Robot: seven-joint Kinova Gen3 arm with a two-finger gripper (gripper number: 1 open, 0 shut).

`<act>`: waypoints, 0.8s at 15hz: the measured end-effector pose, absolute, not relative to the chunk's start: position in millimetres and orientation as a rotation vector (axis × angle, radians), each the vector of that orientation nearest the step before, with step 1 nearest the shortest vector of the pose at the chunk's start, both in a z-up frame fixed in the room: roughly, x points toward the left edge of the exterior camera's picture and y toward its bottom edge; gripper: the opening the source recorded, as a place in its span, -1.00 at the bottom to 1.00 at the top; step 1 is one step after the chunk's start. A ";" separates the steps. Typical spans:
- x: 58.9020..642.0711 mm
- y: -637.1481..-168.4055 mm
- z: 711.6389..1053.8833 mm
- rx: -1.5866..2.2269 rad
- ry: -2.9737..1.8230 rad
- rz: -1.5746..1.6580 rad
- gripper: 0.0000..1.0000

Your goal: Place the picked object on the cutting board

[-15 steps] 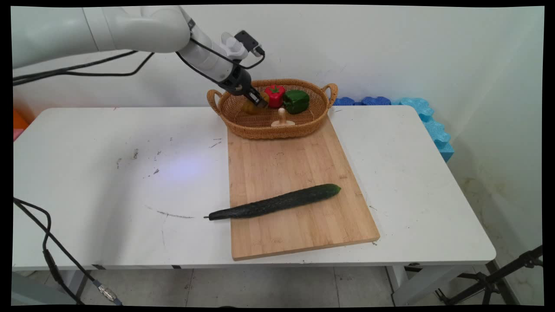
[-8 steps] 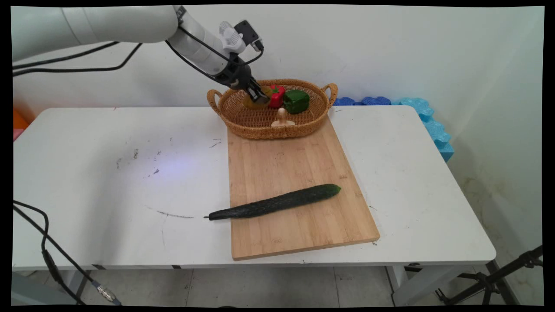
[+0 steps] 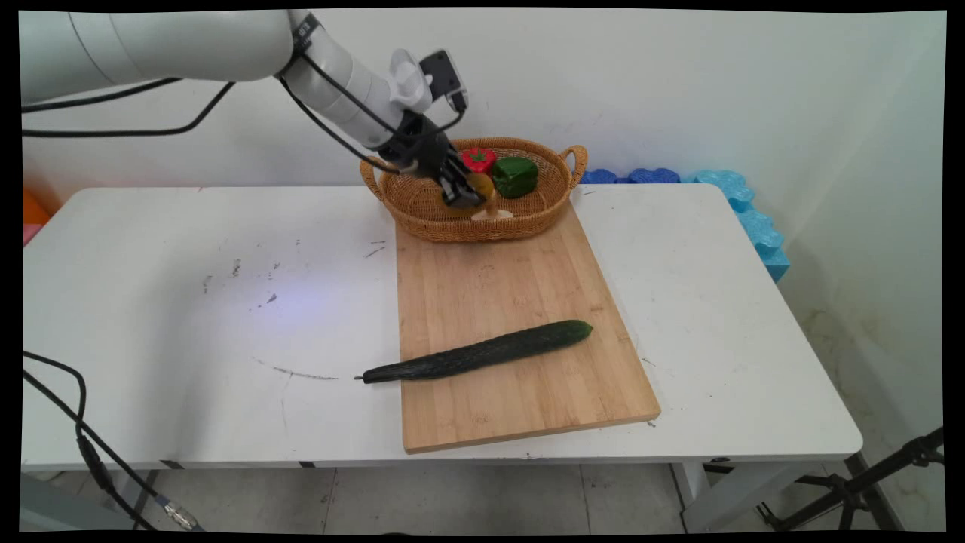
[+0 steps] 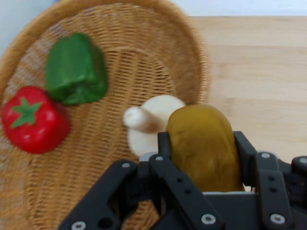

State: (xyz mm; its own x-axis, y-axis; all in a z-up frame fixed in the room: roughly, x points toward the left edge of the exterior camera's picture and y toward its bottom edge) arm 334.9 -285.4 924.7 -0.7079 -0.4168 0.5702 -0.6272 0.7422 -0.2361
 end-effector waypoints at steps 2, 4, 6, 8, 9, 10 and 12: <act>325.7 -278.2 918.1 0.753 -2.461 0.543 -1.00; 318.6 -274.6 911.1 0.739 -2.465 0.519 -1.00; 310.0 -271.5 898.4 0.744 -2.467 0.488 -1.00; 302.7 -271.0 884.5 0.759 -2.466 0.464 -1.00; 298.9 -271.9 876.8 0.767 -2.465 0.456 -1.00; 295.7 -273.1 870.3 0.774 -2.464 0.450 -1.00; 288.5 -276.0 855.6 0.790 -2.462 0.436 -1.00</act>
State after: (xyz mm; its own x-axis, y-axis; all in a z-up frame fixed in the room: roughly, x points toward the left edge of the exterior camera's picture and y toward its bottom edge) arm 288.5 -276.0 855.6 -0.6985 -0.4458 0.5597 -0.6108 0.7790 -0.1418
